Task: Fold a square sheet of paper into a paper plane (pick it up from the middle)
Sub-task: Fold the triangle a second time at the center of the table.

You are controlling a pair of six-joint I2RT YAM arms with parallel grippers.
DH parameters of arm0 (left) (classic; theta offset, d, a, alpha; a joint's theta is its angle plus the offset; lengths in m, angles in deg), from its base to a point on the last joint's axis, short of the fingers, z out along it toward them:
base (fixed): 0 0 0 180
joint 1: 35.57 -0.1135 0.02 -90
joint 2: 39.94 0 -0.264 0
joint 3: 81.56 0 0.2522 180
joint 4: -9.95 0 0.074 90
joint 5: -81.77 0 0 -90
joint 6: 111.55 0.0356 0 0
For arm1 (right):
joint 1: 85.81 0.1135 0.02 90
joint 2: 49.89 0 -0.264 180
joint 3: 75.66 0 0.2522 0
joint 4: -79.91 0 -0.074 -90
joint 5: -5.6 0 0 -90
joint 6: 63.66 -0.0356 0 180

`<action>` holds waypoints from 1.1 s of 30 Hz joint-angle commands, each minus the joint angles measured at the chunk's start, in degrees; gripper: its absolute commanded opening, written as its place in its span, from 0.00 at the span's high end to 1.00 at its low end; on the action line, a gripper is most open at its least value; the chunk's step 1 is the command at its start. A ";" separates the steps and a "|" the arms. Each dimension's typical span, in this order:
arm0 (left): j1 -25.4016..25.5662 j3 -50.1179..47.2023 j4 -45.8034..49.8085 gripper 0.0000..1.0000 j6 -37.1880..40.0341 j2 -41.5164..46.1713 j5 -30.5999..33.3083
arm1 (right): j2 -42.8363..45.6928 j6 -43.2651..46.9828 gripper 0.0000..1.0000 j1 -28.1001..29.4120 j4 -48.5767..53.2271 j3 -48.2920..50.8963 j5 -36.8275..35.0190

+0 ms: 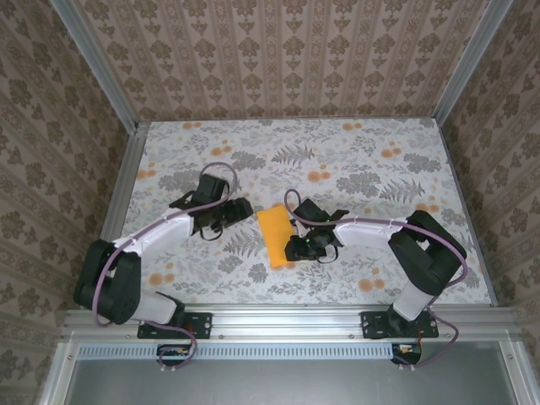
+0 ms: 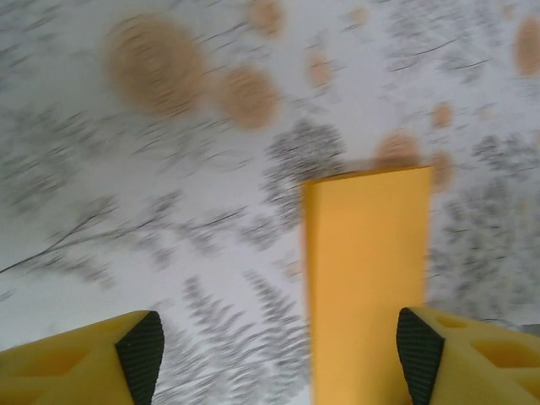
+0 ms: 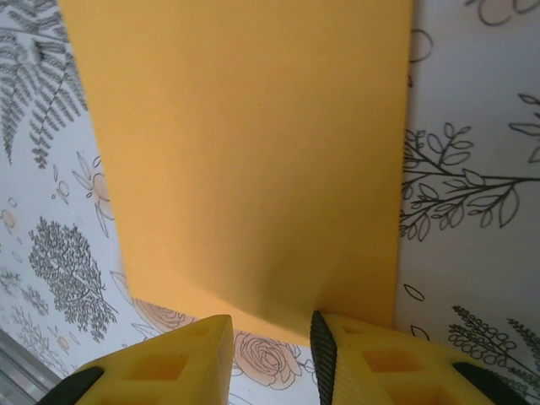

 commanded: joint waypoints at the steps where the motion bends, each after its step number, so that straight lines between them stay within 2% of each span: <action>1: -0.94 -3.58 2.82 0.20 -1.50 4.17 2.64 | -2.95 -4.23 0.65 1.48 0.43 -1.24 -1.55; 3: -2.77 -5.48 3.35 0.17 -1.86 6.34 2.86 | -4.26 -5.46 0.64 2.09 -1.04 -2.10 0.00; 7: -3.09 -8.01 5.84 0.11 -2.35 10.66 4.01 | -6.21 -6.97 0.63 2.71 -2.13 -5.59 1.76; 10: -3.10 -9.26 7.47 0.05 -2.57 13.82 4.03 | -4.79 -6.49 0.60 2.63 -0.71 -8.84 -1.36; 11: -2.97 -9.55 7.99 0.01 -2.48 14.66 3.77 | -3.84 -5.94 0.58 2.52 -0.26 -9.84 -2.88; 14: -2.79 -9.87 9.33 0.00 -1.66 16.71 2.66 | -2.68 -2.06 0.52 2.30 0.80 -13.13 -6.26; 18: -1.63 -9.28 10.32 0.00 -0.89 17.42 2.22 | -6.33 2.78 0.50 1.05 3.56 -18.84 -10.77; 27: 6.60 -7.91 8.10 0.00 -6.38 13.66 2.02 | -16.89 5.59 0.47 -3.08 4.52 -28.57 -11.03; 33: 10.64 -7.61 0.63 0.00 -11.12 7.96 -2.36 | -20.62 5.84 0.48 -4.19 4.30 -30.10 -11.13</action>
